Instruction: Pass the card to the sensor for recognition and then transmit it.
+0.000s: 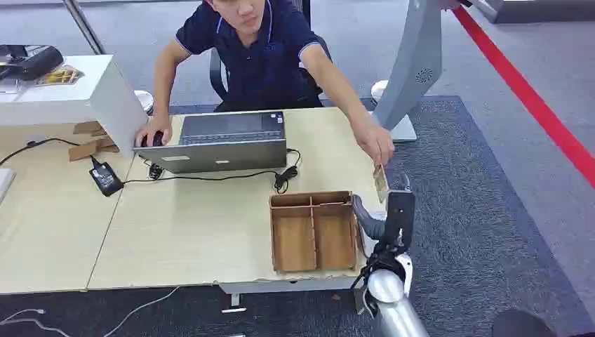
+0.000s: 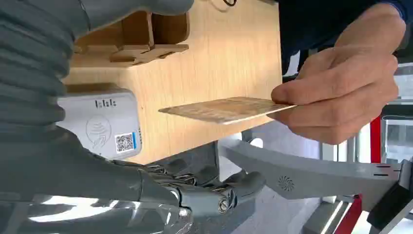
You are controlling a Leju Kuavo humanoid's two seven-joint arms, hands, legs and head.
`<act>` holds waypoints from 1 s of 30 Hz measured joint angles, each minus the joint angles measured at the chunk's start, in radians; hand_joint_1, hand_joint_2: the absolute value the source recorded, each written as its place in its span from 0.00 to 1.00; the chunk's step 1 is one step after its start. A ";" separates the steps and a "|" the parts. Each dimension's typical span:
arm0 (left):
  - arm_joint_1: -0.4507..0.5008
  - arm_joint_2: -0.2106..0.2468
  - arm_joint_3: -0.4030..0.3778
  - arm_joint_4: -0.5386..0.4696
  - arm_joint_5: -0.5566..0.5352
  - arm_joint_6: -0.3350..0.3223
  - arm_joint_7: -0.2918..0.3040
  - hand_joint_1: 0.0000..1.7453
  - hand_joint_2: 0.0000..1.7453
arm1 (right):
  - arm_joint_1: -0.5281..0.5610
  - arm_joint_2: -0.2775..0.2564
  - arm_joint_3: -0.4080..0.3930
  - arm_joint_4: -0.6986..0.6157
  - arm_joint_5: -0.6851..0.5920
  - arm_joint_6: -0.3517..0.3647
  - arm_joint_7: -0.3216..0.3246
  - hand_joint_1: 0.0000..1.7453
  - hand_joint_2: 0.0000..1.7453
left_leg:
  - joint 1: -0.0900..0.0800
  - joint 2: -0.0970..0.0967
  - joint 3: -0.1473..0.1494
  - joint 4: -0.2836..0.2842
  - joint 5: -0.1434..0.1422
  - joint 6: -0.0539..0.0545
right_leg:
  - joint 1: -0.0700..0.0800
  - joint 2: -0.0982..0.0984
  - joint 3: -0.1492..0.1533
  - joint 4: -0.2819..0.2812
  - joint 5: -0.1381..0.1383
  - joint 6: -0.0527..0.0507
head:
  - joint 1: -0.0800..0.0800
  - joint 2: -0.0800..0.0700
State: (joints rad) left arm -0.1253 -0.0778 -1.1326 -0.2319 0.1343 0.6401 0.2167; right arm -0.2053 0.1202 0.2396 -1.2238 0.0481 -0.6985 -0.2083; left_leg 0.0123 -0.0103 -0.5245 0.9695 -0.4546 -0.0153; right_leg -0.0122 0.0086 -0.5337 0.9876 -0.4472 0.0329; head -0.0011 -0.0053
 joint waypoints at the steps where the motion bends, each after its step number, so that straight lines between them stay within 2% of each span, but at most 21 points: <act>1: 0.000 0.000 0.000 0.000 0.000 0.000 0.000 0.00 0.00 | 0.000 0.000 0.000 -0.002 0.000 0.000 0.001 0.00 1.00 | 0.000 0.000 0.000 0.000 0.000 0.000 | 0.000 0.000 0.000 0.000 0.000 0.000 | 0.000 0.000; 13: 0.000 0.000 0.000 0.000 0.000 0.000 0.000 0.00 0.00 | -0.006 -0.001 0.000 -0.014 0.003 0.000 0.004 0.00 1.00 | 0.000 0.000 0.000 0.000 0.000 0.000 | 0.000 0.000 0.000 0.000 0.000 0.000 | 0.000 0.000; 14: 0.000 0.000 0.000 0.000 0.000 0.000 0.000 0.00 0.00 | -0.006 -0.002 0.000 -0.014 0.003 0.000 0.005 0.16 1.00 | 0.000 0.000 0.000 0.000 0.000 0.000 | 0.000 0.000 0.000 0.000 0.000 0.000 | 0.000 0.000; 15: 0.000 0.000 0.000 0.000 0.000 -0.002 0.000 0.00 0.00 | -0.006 -0.002 0.000 -0.014 0.003 0.000 0.006 1.00 1.00 | 0.000 0.000 0.000 0.000 0.000 0.000 | 0.000 0.000 0.000 0.000 0.000 0.000 | 0.000 0.000; 30: 0.000 0.000 0.000 0.000 -0.003 -0.002 -0.001 0.00 0.00 | -0.004 -0.005 0.001 -0.022 0.019 0.000 0.007 1.00 1.00 | 0.000 0.000 0.000 0.000 0.000 0.000 | 0.000 0.000 0.000 0.000 0.000 0.000 | 0.000 0.000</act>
State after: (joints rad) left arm -0.1254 -0.0778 -1.1326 -0.2319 0.1308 0.6378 0.2159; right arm -0.2094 0.1152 0.2403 -1.2459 0.0671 -0.6985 -0.2014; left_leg 0.0124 -0.0103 -0.5242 0.9695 -0.4546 -0.0153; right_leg -0.0121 0.0088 -0.5338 0.9876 -0.4472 0.0328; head -0.0011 -0.0053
